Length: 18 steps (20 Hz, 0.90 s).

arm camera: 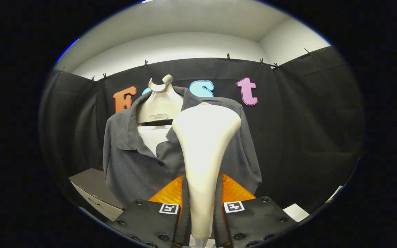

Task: Iron the clothes twice with a garment steamer, once on the left side and once on the right side.

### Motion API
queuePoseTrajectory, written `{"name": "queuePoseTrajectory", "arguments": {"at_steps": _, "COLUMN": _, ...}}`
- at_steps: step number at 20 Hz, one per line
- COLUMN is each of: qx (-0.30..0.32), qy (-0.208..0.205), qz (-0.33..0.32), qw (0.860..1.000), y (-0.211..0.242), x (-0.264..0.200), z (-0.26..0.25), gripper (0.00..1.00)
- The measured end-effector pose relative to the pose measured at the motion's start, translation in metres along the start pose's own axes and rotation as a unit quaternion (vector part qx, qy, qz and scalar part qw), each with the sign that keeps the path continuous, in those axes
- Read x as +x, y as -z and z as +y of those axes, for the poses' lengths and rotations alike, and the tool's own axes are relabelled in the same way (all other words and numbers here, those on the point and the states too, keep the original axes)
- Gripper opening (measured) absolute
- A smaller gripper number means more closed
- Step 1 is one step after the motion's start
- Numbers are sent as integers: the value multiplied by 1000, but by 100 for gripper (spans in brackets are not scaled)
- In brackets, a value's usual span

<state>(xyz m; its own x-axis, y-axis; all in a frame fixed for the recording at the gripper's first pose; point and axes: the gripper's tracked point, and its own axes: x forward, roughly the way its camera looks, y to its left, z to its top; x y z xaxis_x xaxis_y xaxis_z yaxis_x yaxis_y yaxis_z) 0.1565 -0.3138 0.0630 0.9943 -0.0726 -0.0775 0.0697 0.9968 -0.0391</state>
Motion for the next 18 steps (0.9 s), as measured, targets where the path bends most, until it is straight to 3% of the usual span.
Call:
{"name": "queuePoseTrajectory", "arguments": {"at_steps": 6, "qx": 10, "qy": 19, "qz": 25, "qw": 999, "y": 28, "x": 32, "z": -17, "gripper": 34}}
{"name": "queuePoseTrajectory", "arguments": {"at_steps": 18, "qx": 13, "qy": 22, "qz": 72, "qw": 997, "y": 122, "x": 22, "z": -20, "gripper": 34}}
